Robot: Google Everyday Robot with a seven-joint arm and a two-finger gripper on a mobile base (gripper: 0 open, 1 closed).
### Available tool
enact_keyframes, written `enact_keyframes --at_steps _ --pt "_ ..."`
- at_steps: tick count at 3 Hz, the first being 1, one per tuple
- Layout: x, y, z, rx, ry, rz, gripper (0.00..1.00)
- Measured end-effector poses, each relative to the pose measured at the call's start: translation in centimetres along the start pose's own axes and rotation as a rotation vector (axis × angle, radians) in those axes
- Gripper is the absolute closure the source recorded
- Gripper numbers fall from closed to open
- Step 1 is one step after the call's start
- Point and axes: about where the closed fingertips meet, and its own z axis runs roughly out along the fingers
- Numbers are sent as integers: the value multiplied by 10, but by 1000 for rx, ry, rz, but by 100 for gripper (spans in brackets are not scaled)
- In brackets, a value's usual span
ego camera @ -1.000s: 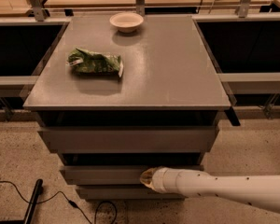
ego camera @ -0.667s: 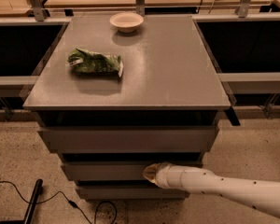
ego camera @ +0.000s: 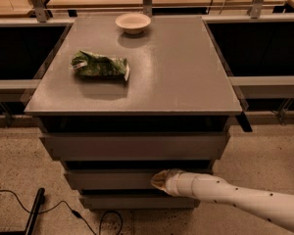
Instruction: Close middle drawer
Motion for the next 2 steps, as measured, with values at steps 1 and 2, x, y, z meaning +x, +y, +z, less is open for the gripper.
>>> enact_keyframes --at_steps 1,2 --pt "-9 32 8 -47 -54 17 100" --pt "-28 79 20 -109 -132 48 100"
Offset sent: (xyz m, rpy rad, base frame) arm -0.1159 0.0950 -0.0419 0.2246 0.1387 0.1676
